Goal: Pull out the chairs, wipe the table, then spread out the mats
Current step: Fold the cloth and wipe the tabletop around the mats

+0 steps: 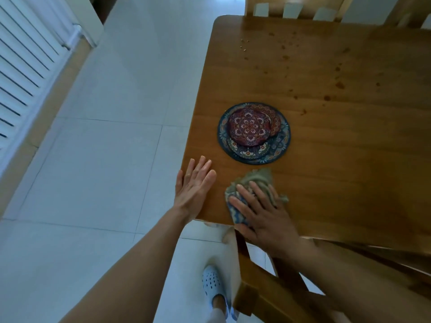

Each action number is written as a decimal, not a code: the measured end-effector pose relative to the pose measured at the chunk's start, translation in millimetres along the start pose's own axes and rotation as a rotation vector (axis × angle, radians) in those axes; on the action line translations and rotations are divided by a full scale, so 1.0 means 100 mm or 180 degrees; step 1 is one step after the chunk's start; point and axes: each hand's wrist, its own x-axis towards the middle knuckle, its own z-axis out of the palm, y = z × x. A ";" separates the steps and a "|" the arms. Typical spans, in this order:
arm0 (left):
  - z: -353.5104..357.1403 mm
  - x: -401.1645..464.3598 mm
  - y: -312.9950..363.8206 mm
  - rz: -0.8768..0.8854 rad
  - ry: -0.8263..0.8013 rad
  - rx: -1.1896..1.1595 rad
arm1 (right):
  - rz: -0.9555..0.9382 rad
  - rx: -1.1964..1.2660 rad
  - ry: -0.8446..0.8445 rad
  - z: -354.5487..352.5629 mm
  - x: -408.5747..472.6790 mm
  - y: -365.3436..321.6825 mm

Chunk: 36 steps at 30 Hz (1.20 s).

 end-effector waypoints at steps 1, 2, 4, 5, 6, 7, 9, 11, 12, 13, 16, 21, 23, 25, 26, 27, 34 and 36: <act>0.00 0.00 0.00 -0.0008 0.0011 -0.0011 | -0.0130 -0.0005 0.0047 0.02 0.17 -0.18; 0.00 0.00 0.00 -0.0014 0.0037 -0.0036 | -0.0210 0.0022 0.0085 0.03 0.33 -0.37; 0.00 -0.01 0.01 -0.0057 0.0161 -0.0260 | -0.0267 0.0103 0.0135 0.05 0.56 -0.66; 0.00 -0.01 0.00 -0.0088 0.0240 -0.0451 | -0.0283 0.0142 0.0140 0.05 0.63 -0.73; 0.00 -0.01 -0.01 -0.0100 0.0315 -0.0608 | -0.0346 0.0148 0.0132 0.06 0.65 -0.74; 0.01 -0.02 -0.02 -0.0085 0.0381 -0.0664 | -0.0485 0.0122 0.0127 0.07 0.65 -0.69; 0.03 -0.03 -0.03 0.0008 0.0463 -0.0522 | -0.0883 -0.0045 0.0050 0.07 0.56 -0.43; 0.05 -0.03 -0.04 0.0071 0.0430 -0.0182 | -0.1016 -0.0185 -0.0002 0.06 0.34 -0.05; 0.07 -0.04 -0.06 0.0093 0.0417 0.0061 | -0.0903 -0.0196 -0.0021 0.05 0.18 0.16; 0.09 -0.04 -0.06 0.0110 0.0444 0.0318 | -0.0693 -0.0196 -0.0029 0.02 0.02 0.39; 0.18 -0.03 0.04 0.0019 0.0952 0.0895 | 0.0166 -0.0114 -0.0097 -0.10 -0.41 0.99; 0.42 0.36 0.65 0.0461 0.1013 0.1291 | 0.1471 0.0455 -0.0052 -0.23 -0.30 1.32; 0.51 0.61 0.86 0.0810 0.0724 0.1568 | 0.1868 0.0479 0.0035 -0.24 -0.06 1.34; 0.59 0.84 0.99 0.0921 0.0452 0.1778 | 0.2192 0.0416 0.0033 -0.25 0.15 1.34; 0.62 0.92 1.03 0.0875 0.0281 0.1837 | 0.2290 0.0417 0.0021 -0.26 0.22 1.33; 0.66 0.97 1.04 0.0800 0.0114 0.1899 | 0.2325 0.0422 0.0024 -0.25 0.25 1.32; 0.68 1.03 1.03 0.0531 -0.0286 0.2098 | 0.1554 0.0309 -0.0155 -0.25 -0.23 1.57; 0.67 1.04 1.04 0.0524 -0.0311 0.2093 | 0.1775 0.0328 -0.0129 -0.29 -0.12 1.73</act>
